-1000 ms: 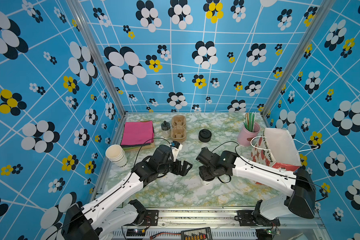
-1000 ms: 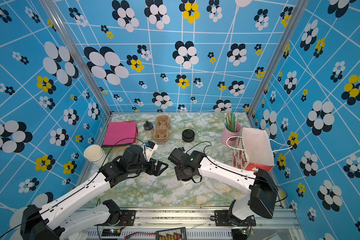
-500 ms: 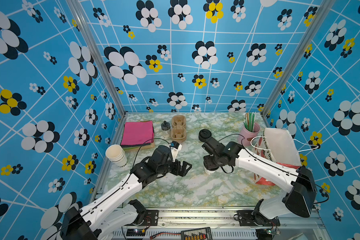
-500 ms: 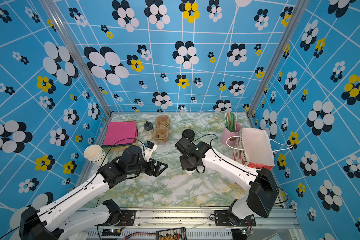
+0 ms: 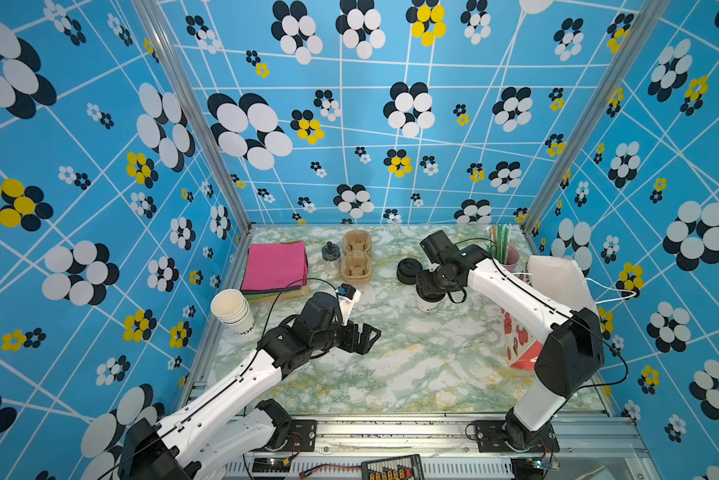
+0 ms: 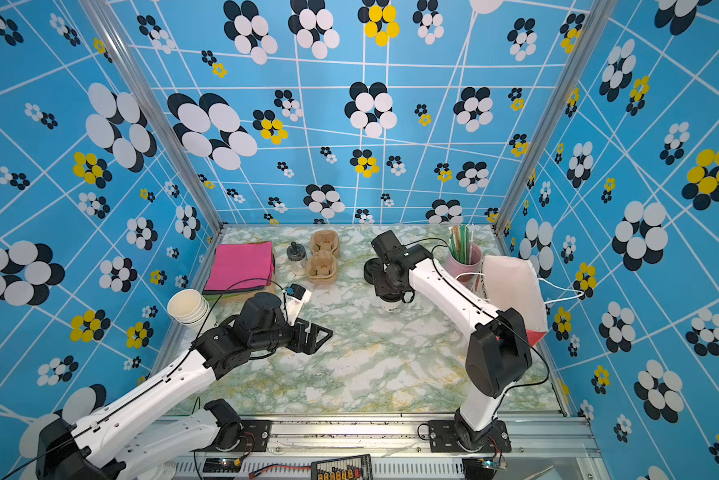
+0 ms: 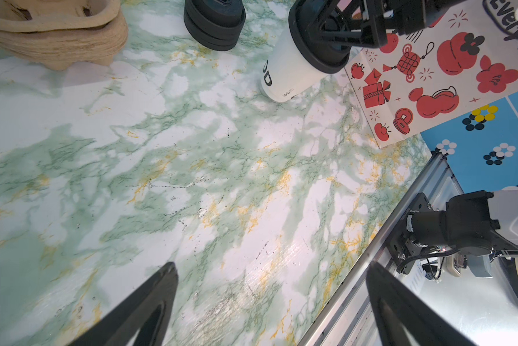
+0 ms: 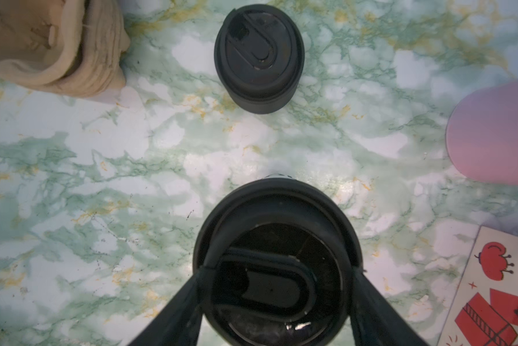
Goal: Pack the takeout coffee
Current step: 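Carry the lidded cup beside the other black-lidded cup with the right gripper, then release the cup and move the right gripper to the gift bag handle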
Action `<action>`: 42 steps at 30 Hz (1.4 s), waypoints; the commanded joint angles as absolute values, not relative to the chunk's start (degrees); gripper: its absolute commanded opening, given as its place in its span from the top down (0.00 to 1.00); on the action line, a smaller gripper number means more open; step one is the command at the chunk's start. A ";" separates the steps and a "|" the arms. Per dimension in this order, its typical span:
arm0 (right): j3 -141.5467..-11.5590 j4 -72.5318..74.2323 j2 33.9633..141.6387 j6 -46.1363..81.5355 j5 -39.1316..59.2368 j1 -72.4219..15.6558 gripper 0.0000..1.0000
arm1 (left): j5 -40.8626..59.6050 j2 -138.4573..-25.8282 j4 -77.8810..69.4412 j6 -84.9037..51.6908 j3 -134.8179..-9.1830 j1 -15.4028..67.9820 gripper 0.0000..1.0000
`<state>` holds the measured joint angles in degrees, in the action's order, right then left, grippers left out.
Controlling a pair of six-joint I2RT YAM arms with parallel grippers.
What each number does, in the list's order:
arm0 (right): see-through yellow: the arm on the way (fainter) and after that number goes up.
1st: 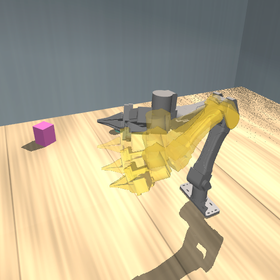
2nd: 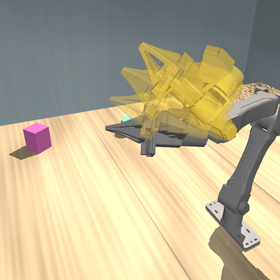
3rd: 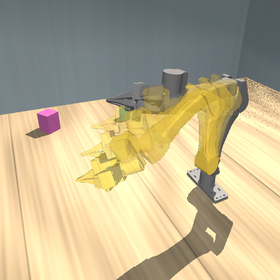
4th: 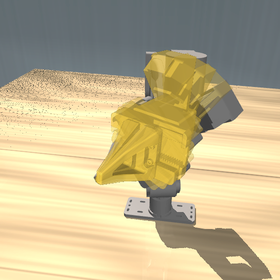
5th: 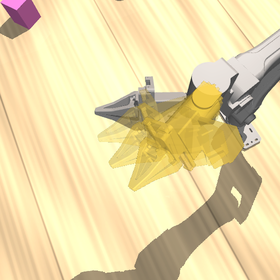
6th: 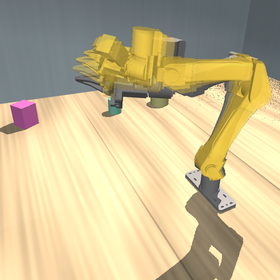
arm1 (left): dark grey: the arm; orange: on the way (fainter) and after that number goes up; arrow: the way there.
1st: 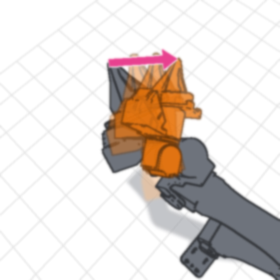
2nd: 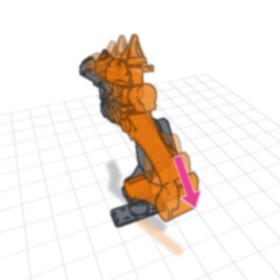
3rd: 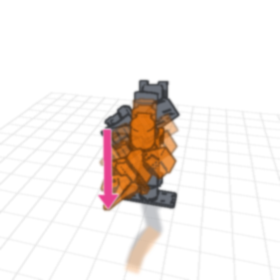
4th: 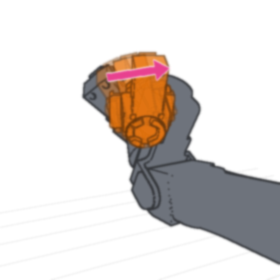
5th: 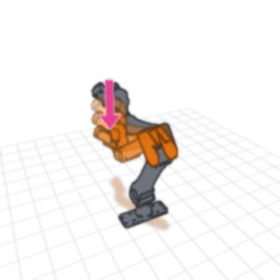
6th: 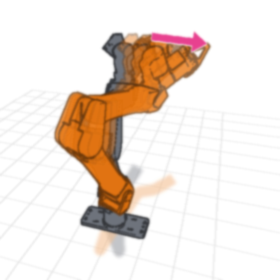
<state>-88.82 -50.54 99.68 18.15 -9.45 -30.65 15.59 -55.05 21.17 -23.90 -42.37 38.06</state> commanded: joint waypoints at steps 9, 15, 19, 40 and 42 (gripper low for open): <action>-98.65 -53.84 108.51 14.22 -4.69 -25.37 0.28 | 15.21 -53.97 22.24 -23.00 -41.31 37.27 0.01; -99.21 -54.09 110.36 14.07 -3.91 -24.35 0.27 | 15.29 -53.88 22.28 -23.05 -41.38 37.27 0.01; -100.01 -54.99 111.40 13.73 -4.12 -24.08 0.25 | 15.22 -53.88 22.33 -22.99 -41.40 37.22 0.01; -105.08 -58.58 112.43 13.06 -4.04 -23.80 0.07 | 14.43 -52.75 23.03 -23.11 -41.25 36.91 0.01; -105.74 -58.80 111.65 13.08 -3.79 -23.82 0.05 | 13.44 -52.32 23.55 -23.25 -41.44 36.84 0.01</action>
